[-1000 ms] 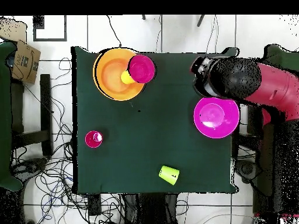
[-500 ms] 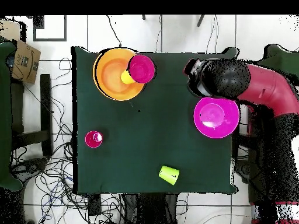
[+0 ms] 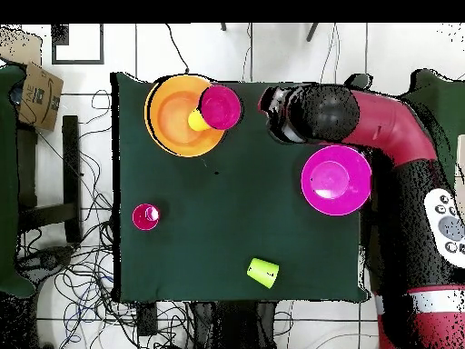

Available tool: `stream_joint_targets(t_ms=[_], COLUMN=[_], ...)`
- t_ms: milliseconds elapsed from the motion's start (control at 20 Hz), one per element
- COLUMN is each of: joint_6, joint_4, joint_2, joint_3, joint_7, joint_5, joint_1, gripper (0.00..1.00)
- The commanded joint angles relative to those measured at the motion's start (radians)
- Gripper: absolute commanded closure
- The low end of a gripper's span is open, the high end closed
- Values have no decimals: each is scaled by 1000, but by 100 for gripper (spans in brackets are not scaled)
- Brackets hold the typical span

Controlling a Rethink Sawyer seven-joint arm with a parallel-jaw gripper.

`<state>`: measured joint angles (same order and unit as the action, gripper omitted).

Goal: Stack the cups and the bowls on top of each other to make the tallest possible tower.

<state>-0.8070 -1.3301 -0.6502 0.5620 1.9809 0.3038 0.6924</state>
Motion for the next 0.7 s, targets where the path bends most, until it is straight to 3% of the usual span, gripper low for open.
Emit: stream_joint_targets(t_ms=[50, 700], joint_6=[-13, -109], joint_4=[-101, -99], joint_2=[57, 33], joint_3=[93, 190], joint_7=[-349, -463], joint_5=[91, 78], joint_1=[28, 115], gripper=[0, 0])
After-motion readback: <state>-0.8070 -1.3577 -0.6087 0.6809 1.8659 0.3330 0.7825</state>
